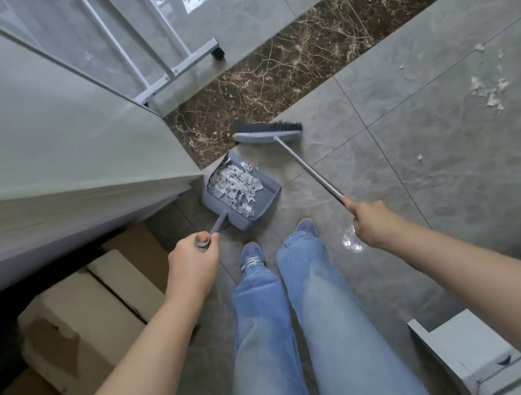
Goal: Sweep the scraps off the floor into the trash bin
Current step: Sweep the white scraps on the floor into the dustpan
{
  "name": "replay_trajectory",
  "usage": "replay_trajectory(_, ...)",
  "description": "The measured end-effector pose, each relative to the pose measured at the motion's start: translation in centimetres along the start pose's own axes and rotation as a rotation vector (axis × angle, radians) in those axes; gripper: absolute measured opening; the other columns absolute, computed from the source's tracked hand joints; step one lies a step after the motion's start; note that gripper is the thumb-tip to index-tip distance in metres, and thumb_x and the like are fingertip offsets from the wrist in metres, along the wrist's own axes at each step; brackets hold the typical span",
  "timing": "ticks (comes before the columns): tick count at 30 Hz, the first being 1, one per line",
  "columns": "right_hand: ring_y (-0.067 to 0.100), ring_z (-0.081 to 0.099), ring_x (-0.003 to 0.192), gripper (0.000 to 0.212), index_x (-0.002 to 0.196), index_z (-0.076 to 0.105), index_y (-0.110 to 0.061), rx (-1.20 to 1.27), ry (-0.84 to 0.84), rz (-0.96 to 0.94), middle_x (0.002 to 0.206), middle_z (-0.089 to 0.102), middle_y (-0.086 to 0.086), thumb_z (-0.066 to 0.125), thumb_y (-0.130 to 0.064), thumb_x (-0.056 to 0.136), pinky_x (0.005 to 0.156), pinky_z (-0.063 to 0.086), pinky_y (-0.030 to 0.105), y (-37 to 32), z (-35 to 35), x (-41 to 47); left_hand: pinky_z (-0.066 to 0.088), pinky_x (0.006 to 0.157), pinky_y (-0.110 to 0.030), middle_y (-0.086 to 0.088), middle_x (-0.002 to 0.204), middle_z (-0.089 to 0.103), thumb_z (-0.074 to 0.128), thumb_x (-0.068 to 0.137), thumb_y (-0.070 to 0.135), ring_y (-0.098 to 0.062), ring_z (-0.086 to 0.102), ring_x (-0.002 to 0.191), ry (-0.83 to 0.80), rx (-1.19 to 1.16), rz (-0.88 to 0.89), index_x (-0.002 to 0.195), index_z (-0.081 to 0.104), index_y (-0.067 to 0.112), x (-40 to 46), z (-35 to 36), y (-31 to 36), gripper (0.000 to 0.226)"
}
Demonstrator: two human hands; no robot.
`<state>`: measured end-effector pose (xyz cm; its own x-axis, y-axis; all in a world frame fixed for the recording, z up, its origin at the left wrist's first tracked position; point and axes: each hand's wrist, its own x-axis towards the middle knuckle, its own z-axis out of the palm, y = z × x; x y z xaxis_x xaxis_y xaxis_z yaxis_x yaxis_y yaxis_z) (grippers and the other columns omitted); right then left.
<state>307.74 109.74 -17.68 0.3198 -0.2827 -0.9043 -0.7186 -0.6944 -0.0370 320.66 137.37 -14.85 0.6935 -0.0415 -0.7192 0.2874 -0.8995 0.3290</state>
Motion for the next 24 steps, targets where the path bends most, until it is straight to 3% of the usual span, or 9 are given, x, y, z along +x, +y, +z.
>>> replay_trajectory(2,0.032,0.051,0.085,0.058,0.152,0.029,-0.032,0.131,-0.007,0.0,0.099,0.057,0.015,0.035,-0.011,0.098,0.075,0.046,0.033,1.2,0.9,-1.7,0.04,0.056,-0.033,-0.002,0.051,0.049,0.053,0.095,0.036,-0.031,0.051,0.057,0.008,-0.001,0.002,0.058,0.044,0.017,0.1,0.0,-0.1,0.042)
replay_trajectory(4,0.032,0.051,0.085,0.055,0.15,0.033,-0.032,0.227,0.029,-0.001,0.096,0.06,0.015,0.036,-0.014,0.098,0.075,0.044,0.033,2.0,1.8,-3.0,0.039,0.058,-0.035,-0.002,0.053,0.05,0.054,0.094,0.036,-0.032,0.052,0.061,0.013,0.01,0.013,0.059,0.045,0.016,0.1,0.1,-0.4,0.041)
replay_trajectory(8,0.04,0.057,0.108,0.059,0.152,0.029,-0.029,0.255,0.098,0.014,0.117,0.064,0.024,0.034,-0.011,0.096,0.083,0.048,0.038,0.3,3.5,-2.7,0.038,0.059,-0.032,-0.002,0.055,0.05,0.052,0.094,0.037,-0.031,0.05,0.062,0.001,0.005,0.034,0.06,0.047,0.017,0.4,0.3,-0.7,0.04)
replay_trajectory(14,0.04,0.056,0.112,0.058,0.15,0.032,-0.019,0.415,-0.08,0.034,0.129,0.053,0.023,0.036,-0.004,0.093,0.091,0.051,0.042,-5.7,10.2,-5.4,0.053,0.065,-0.042,-0.02,0.062,0.056,0.053,0.09,0.041,-0.044,0.062,0.067,-0.007,-0.028,0.066,0.059,0.049,0.019,0.7,0.3,-1.7,0.038)
replay_trajectory(16,0.037,0.062,0.091,0.048,0.143,0.045,-0.022,0.525,-0.093,0.036,0.112,0.058,0.021,0.036,-0.01,0.097,0.069,0.055,0.035,-5.4,12.5,-7.6,0.055,0.065,-0.041,-0.013,0.058,0.055,0.052,0.089,0.042,-0.042,0.063,0.064,-0.018,-0.034,0.076,0.061,0.051,0.017,0.7,0.2,-1.8,0.037)
replay_trajectory(18,0.028,0.056,0.059,0.044,0.136,0.053,-0.031,0.665,-0.085,0.078,0.089,0.055,0.014,0.037,-0.016,0.097,0.041,0.047,0.026,-4.2,13.8,-9.4,0.055,0.066,-0.042,-0.01,0.056,0.056,0.052,0.088,0.042,-0.039,0.062,0.06,-0.02,-0.041,0.083,0.062,0.053,0.015,0.8,0.2,-1.9,0.037)
replay_trajectory(21,0.022,0.047,0.049,0.049,0.137,0.048,-0.043,0.763,-0.045,0.121,0.072,0.049,0.005,0.039,-0.018,0.097,0.036,0.038,0.021,-2.8,14.1,-10.7,0.054,0.061,-0.041,-0.012,0.052,0.053,0.052,0.085,0.042,-0.036,0.057,0.053,-0.028,-0.065,0.081,0.064,0.054,0.013,0.9,0.2,-2.0,0.036)
replay_trajectory(24,0.026,0.056,0.058,0.052,0.14,0.047,-0.039,0.734,0.037,0.146,0.085,0.056,0.008,0.035,-0.015,0.095,0.037,0.04,0.021,-3.5,13.5,-9.6,0.048,0.054,-0.037,-0.012,0.048,0.049,0.053,0.084,0.041,-0.03,0.049,0.041,-0.078,-0.095,0.058,0.066,0.055,0.011,1.0,0.0,-2.2,0.035)
